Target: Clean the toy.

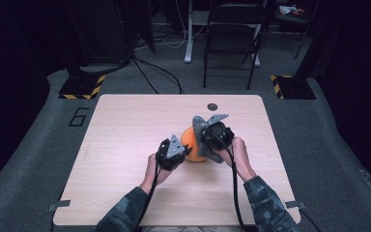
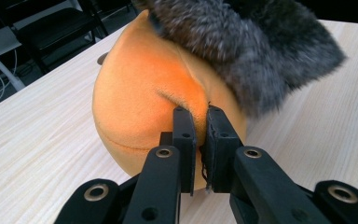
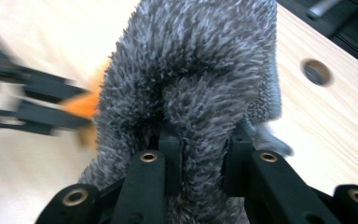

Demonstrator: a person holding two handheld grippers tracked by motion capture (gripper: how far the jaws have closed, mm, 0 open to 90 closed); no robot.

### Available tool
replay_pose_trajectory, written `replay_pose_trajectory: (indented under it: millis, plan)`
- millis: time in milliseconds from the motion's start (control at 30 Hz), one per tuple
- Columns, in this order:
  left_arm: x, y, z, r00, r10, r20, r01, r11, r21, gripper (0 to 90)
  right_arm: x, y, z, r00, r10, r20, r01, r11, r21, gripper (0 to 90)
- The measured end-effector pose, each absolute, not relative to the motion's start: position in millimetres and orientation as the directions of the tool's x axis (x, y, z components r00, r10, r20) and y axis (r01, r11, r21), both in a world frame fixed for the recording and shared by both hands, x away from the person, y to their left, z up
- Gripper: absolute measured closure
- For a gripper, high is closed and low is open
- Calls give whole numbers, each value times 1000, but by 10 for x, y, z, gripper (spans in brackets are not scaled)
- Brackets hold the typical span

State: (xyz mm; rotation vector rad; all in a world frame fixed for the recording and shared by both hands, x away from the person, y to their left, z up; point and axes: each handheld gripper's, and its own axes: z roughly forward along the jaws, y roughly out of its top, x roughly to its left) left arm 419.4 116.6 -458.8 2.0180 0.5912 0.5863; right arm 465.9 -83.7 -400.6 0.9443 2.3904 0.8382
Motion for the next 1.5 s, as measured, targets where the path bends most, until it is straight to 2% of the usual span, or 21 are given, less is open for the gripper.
replay_pose_trajectory:
  millis: [133, 233, 300, 500, 667, 733, 833, 1067, 1300, 1367, 1400, 1500]
  plan:
    - [4198, 1171, -4587, 773, 612, 166, 176, -459, 871, 844, 4762, -988, -4120, -620, 765, -173, 511, 561, 651, 742]
    - [4201, 1176, -4588, 771, 614, 168, 181, -464, 867, 842, 4799, -1030, -4193, -628, 767, -128, 530, 542, 652, 743]
    - [4209, 1192, -4585, 768, 618, 166, 187, -465, 865, 834, 4787, -1001, -4200, -630, 765, -133, 528, 548, 649, 744]
    - [4231, 1232, -4560, 777, 610, 156, 205, -478, 854, 697, 4782, -940, -4228, -638, 757, -142, 520, 560, 645, 746]
    - [4265, 1211, -4512, 782, 609, 134, 230, -482, 846, 515, 4787, -917, -4268, -638, 755, -152, 506, 560, 655, 748]
    - [4266, 1189, -4478, 769, 621, 152, 224, -485, 845, 462, 4778, -905, -4278, -632, 761, -146, 512, 552, 658, 748]
    - [4309, 1175, -4406, 754, 644, 133, 237, -455, 858, 420, 4777, -899, -4279, -646, 748, -155, 498, 566, 657, 748]
    - [4469, 1161, -4422, 748, 657, 92, 307, -465, 830, 352, 4745, -853, -4278, -653, 741, -154, 493, 571, 657, 748]
    - [4566, 1048, -4394, 761, 639, 108, 320, -516, 794, 279, 4746, -861, -4279, -654, 742, -148, 493, 567, 660, 748]
    - [4571, 1001, -4414, 764, 628, 148, 311, -560, 768, 283, 4735, -862, -4284, -645, 753, -132, 507, 551, 663, 748]
    - [4566, 986, -4431, 759, 631, 161, 305, -563, 768, 317, 4735, -867, -4284, -646, 752, -132, 507, 552, 662, 748]
    - [4553, 988, -4472, 758, 624, 190, 293, -586, 755, 484, 4742, -887, -4288, -650, 750, -125, 504, 548, 667, 746]
